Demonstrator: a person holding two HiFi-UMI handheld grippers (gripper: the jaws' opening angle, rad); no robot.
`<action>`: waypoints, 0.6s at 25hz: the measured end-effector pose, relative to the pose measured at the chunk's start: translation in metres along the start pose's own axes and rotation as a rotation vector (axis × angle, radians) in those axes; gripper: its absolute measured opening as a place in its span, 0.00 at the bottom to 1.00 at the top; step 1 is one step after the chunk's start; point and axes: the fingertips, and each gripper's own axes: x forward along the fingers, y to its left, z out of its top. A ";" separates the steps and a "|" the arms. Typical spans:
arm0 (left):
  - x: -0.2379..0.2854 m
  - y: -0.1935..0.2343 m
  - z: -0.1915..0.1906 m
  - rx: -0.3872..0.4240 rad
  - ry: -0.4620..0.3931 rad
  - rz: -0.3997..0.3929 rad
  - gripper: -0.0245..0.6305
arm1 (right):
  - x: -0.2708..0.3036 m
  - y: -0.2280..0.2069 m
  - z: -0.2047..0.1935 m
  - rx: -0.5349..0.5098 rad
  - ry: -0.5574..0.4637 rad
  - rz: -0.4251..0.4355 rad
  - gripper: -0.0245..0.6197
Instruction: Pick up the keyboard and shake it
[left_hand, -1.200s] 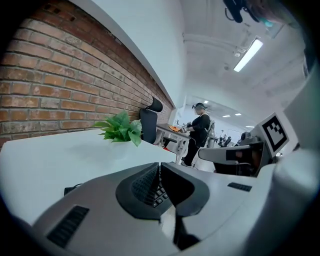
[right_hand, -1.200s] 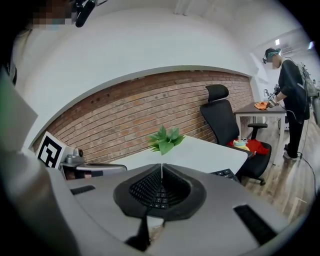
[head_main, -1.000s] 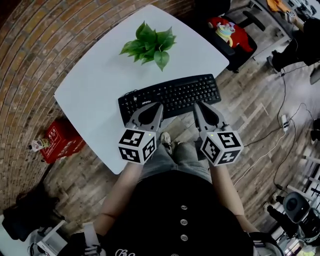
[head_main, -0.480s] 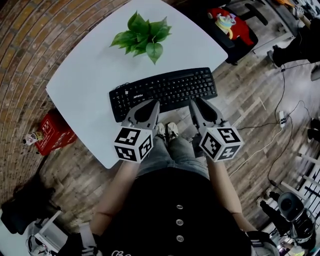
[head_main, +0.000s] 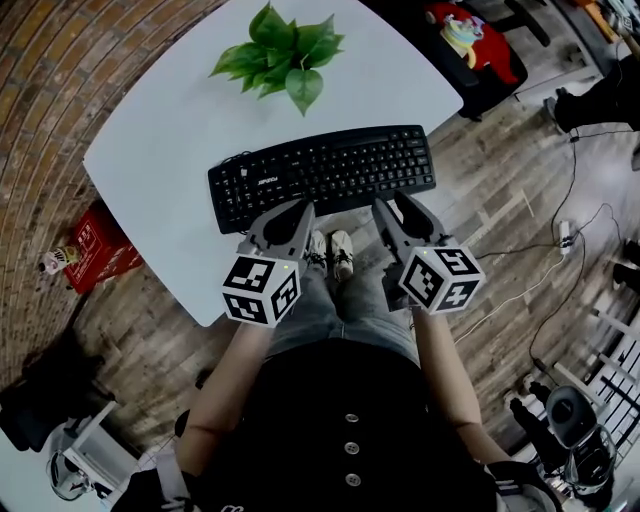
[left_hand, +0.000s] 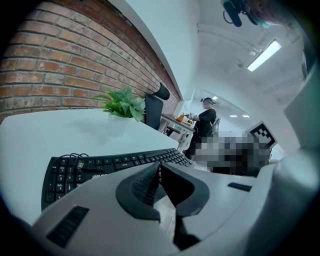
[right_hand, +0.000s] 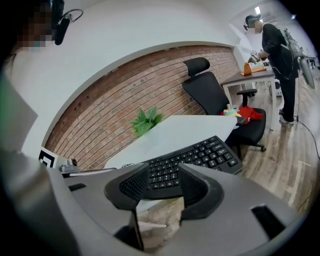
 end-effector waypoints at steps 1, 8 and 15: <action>0.001 0.000 -0.003 -0.003 0.006 0.003 0.07 | 0.000 -0.005 -0.005 0.019 0.011 -0.002 0.33; 0.005 0.006 -0.023 -0.009 0.031 0.022 0.07 | 0.002 -0.036 -0.034 0.160 0.063 -0.003 0.38; 0.012 0.005 -0.044 -0.022 0.077 0.009 0.07 | 0.015 -0.069 -0.045 0.422 -0.015 -0.001 0.42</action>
